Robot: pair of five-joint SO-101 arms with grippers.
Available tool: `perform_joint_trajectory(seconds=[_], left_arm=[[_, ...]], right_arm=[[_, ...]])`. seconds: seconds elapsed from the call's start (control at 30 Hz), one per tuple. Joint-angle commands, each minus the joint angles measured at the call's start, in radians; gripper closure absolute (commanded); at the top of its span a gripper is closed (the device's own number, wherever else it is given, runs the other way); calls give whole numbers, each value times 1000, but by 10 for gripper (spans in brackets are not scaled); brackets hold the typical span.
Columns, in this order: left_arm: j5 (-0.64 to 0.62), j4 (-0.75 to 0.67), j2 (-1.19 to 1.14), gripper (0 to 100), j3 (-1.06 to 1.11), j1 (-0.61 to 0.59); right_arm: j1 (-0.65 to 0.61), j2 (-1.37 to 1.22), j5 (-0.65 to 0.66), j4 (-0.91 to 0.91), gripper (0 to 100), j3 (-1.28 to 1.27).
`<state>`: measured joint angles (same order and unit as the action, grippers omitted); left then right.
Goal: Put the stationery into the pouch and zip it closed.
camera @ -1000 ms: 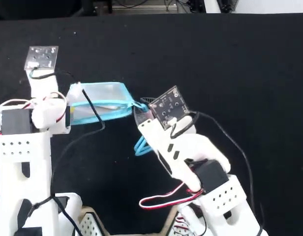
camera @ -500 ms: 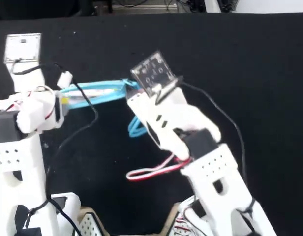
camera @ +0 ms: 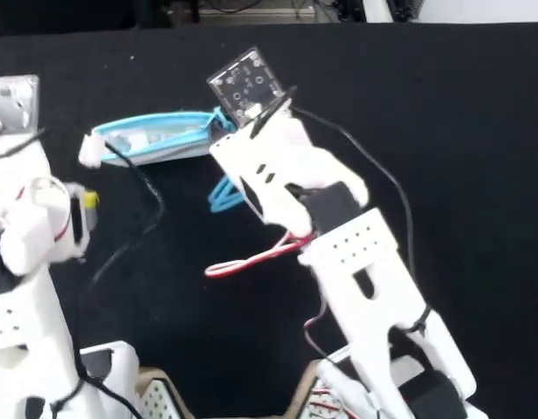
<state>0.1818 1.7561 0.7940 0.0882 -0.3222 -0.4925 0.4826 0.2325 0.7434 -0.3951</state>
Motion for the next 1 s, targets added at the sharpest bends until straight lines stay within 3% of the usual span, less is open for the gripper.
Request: perform_joint_trajectory(seconds=[0.0,0.27,0.4,0.53,0.67,0.97], left_arm=[[35,-43,77,834,105,19],[29,-491,109,834,450,42],[28,-644,109,834,544,50],[28,-683,109,834,559,50],[9,-683,109,834,535,51],[-169,-695,103,834,447,71]], right_arm=[[-18,36,11,6,988,30],[-104,242,12,176,988,-71],[-155,369,28,230,988,-127],[-261,495,147,264,988,-194],[-339,570,181,256,988,-249],[-348,585,183,256,988,-249]])
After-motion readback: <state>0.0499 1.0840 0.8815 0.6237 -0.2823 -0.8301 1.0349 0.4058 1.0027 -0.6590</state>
